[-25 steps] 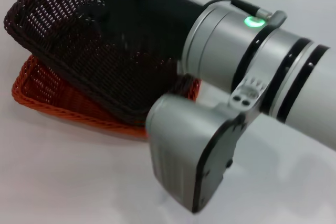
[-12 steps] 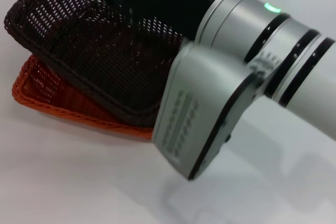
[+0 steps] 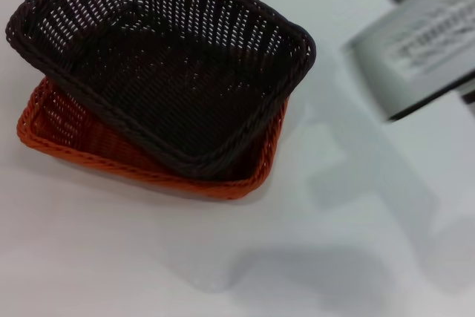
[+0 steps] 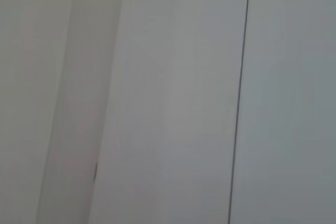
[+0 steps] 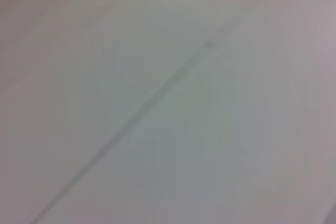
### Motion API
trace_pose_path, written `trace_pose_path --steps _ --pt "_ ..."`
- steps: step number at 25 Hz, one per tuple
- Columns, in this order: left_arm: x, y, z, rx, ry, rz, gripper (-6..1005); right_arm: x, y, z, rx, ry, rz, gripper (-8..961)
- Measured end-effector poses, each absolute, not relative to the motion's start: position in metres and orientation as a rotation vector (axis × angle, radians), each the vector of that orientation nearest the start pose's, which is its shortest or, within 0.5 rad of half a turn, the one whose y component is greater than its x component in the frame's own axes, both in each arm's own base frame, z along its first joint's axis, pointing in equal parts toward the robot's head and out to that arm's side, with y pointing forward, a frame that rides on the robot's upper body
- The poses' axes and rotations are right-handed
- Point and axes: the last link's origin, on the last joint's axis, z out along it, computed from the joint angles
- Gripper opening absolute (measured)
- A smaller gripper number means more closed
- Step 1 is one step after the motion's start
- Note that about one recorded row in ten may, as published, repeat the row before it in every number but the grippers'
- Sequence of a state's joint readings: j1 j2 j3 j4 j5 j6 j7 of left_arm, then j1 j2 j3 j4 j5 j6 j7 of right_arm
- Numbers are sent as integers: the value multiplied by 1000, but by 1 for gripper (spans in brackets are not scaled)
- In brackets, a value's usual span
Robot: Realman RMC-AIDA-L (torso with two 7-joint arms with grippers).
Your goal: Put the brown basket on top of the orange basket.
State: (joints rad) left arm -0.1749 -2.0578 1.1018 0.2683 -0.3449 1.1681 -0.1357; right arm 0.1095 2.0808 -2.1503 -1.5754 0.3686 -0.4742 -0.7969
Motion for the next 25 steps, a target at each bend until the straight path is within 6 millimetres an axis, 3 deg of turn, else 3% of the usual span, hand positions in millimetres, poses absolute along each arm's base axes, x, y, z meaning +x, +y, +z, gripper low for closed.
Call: trace_pose_path --steps 7,17,20,25 --pt "-431 238 125 -866 -518 -544 827 128 312 25 -1406 20 989 689" --pt "-414 256 111 -986 -471 -551 827 249 290 59 -1039 259 1268 689" --pt "-416 262 108 -1014 -459 -468 827 269 281 65 -983 273 1258 689" --pt "-415 270 104 -1042 -399 -326 827 282 272 70 -930 271 1230 689"
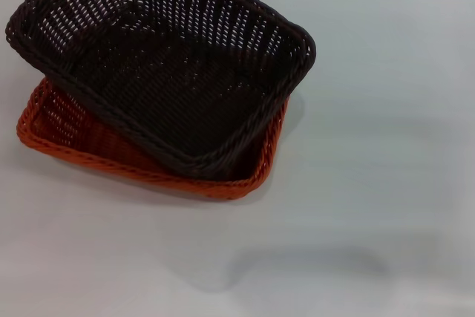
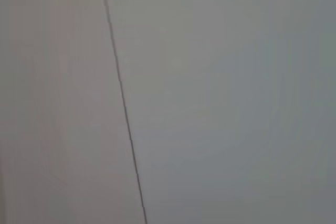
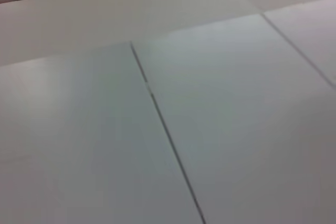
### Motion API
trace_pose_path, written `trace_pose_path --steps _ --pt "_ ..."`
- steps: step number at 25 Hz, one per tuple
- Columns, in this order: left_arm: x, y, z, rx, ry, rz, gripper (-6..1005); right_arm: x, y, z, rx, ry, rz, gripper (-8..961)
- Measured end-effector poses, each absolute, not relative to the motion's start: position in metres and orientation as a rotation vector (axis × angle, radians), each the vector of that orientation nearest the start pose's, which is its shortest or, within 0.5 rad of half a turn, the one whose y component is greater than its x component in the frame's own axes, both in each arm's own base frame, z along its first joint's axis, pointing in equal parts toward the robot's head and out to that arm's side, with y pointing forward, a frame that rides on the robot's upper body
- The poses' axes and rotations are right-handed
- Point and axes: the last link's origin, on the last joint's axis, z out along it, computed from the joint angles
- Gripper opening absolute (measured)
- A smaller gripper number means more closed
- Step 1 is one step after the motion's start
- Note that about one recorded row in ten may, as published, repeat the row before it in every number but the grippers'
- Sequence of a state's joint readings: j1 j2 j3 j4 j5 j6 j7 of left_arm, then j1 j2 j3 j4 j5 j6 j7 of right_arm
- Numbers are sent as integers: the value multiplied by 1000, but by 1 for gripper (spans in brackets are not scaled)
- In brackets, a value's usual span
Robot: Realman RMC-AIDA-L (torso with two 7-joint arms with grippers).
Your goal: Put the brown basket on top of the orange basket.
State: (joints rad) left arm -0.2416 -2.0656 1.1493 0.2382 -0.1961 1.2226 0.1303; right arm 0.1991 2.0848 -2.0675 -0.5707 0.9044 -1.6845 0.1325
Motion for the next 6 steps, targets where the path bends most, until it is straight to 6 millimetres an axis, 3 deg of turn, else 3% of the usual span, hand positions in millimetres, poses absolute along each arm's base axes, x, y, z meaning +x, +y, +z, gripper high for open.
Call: trace_pose_path --steps 6 --pt "-415 269 104 -1043 -311 -180 827 289 269 70 -938 261 1198 689"
